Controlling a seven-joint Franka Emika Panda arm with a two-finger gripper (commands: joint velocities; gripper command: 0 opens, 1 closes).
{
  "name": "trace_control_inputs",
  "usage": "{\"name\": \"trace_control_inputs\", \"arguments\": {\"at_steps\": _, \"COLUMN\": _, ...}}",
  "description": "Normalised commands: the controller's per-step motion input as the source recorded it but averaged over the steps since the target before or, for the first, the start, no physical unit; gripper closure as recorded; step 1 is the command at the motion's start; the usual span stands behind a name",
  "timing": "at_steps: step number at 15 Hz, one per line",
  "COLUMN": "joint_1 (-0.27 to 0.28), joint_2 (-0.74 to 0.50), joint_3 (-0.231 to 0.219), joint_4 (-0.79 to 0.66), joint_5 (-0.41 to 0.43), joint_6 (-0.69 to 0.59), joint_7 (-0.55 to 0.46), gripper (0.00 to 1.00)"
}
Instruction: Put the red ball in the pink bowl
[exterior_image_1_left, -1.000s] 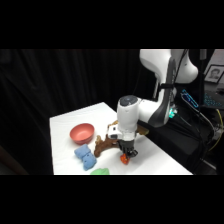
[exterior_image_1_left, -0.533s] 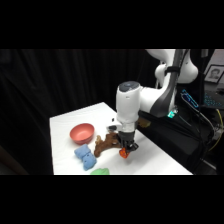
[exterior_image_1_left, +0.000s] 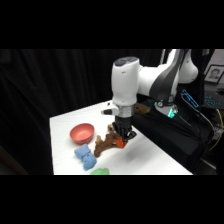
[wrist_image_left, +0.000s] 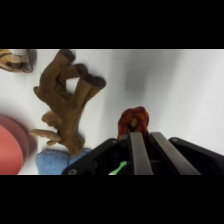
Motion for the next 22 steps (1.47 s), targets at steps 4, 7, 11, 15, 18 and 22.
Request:
{"name": "trace_control_inputs", "arguments": {"at_steps": 4, "joint_1": -0.146, "joint_2": -0.12, "joint_3": -0.086, "joint_4": 0.21, "joint_5": -0.046, "joint_6": -0.28, "joint_7": -0.22, "gripper": 0.97}}
{"name": "trace_control_inputs", "arguments": {"at_steps": 7, "joint_1": -0.188, "joint_2": -0.05, "joint_3": -0.098, "joint_4": 0.26, "joint_5": 0.013, "joint_6": -0.24, "joint_7": -0.32, "gripper": 0.97}}
{"name": "trace_control_inputs", "arguments": {"at_steps": 11, "joint_1": -0.178, "joint_2": 0.03, "joint_3": -0.086, "joint_4": 0.31, "joint_5": 0.06, "joint_6": -0.23, "joint_7": -0.35, "gripper": 0.97}}
{"name": "trace_control_inputs", "arguments": {"at_steps": 15, "joint_1": -0.148, "joint_2": 0.19, "joint_3": -0.069, "joint_4": 0.41, "joint_5": 0.091, "joint_6": -0.19, "joint_7": -0.31, "gripper": 0.97}}
{"name": "trace_control_inputs", "arguments": {"at_steps": 18, "joint_1": -0.118, "joint_2": 0.3, "joint_3": -0.043, "joint_4": 0.46, "joint_5": 0.115, "joint_6": -0.11, "joint_7": -0.25, "gripper": 0.97}}
{"name": "trace_control_inputs", "arguments": {"at_steps": 22, "joint_1": -0.097, "joint_2": 0.37, "joint_3": -0.018, "joint_4": 0.46, "joint_5": 0.127, "joint_6": -0.06, "joint_7": -0.19, "gripper": 0.97}}
